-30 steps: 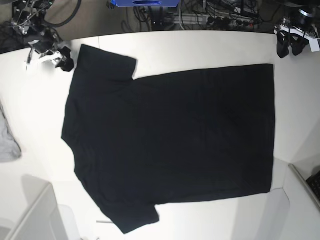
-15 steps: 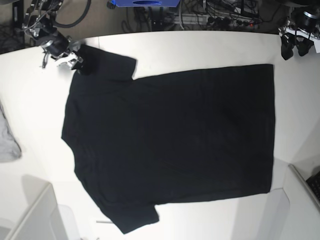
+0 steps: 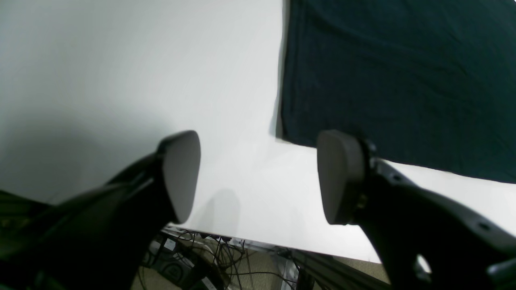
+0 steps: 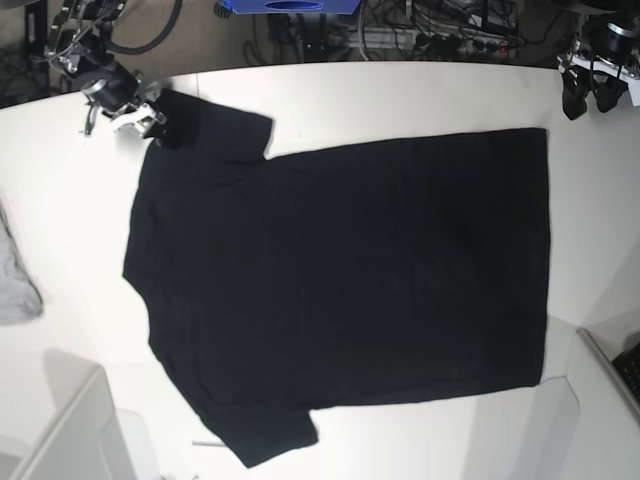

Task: Fold the T-shirt properly
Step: 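Close both grippers on the shirt's shoulder corner and hem corner, then lift the gripped shirt edge and pull it toward the arm bases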

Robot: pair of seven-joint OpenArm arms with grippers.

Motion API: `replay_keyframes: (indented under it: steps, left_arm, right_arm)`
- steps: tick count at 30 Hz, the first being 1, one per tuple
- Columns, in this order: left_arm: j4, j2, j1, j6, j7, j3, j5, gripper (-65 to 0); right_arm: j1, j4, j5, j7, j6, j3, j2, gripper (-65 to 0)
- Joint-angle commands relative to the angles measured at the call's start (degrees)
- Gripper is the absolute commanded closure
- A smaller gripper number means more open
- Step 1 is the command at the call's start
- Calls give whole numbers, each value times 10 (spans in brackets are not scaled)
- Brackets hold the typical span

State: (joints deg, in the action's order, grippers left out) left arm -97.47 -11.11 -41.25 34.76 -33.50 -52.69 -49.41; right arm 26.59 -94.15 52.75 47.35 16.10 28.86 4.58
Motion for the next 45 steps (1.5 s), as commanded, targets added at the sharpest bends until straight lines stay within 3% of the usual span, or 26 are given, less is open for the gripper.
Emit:
replay_keyframes:
  steps: [1,6,9,12,17,21,40,45]
  left_arm:
    - [-7,-8,-3,4,13,-5,-10,-441]
    - [-5,-6,11,4,12,-5,24,-441]
    - [-1,6,31,4,12,4,55,-441]
    - [16,12,34,4,12,8,59,-441]
    - [49,14,55,4,11,9,58,-441]
    - [73,14,78,4,11,10,62,-441]
    - [170,13,163,0,11,140,61,-441]
    - [170,13,175,-33,11,162,58,-439]
  right_arm:
    - [9,-1,-20,21,-7,-2,4,-396]
    - [9,0,-20,16,-8,-45,6,-393]
    - [5,15,-20,16,-8,-44,5,-344]
    - [-3,42,-20,16,-8,-45,7,-248]
    - [-11,78,-20,16,-8,-45,9,0]
    - [-16,83,-20,17,-8,-45,9,0]
    - [-18,81,-20,16,-8,-45,10,0]
    - [-18,81,-20,16,-8,-45,18,0]
